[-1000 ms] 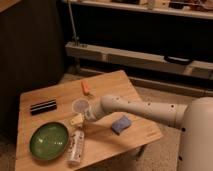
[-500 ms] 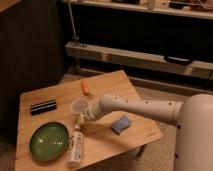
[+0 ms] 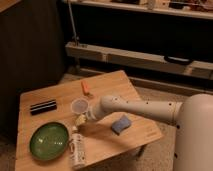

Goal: Stand the bottle upright

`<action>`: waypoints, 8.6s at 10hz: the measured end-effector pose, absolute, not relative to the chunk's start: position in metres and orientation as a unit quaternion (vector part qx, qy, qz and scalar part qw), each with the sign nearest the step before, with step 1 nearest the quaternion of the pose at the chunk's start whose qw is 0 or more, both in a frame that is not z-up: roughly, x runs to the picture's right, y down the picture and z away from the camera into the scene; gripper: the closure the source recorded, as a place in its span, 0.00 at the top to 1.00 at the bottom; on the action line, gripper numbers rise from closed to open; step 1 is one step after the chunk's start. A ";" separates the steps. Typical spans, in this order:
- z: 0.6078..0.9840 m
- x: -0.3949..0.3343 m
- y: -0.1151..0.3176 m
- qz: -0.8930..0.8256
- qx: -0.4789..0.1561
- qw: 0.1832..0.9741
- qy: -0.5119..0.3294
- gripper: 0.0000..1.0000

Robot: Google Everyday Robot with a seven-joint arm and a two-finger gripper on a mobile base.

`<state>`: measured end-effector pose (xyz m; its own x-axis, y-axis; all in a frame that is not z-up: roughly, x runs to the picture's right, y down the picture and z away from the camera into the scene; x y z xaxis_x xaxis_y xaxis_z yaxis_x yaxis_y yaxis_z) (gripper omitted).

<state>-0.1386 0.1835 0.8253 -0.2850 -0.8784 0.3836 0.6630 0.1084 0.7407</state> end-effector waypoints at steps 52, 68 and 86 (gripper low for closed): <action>0.803 -0.174 0.213 -0.678 0.142 0.410 -0.594 0.53; 0.814 -0.167 0.208 -0.673 0.129 0.429 -0.588 0.53; 0.810 -0.185 0.226 -0.686 0.119 0.410 -0.590 0.53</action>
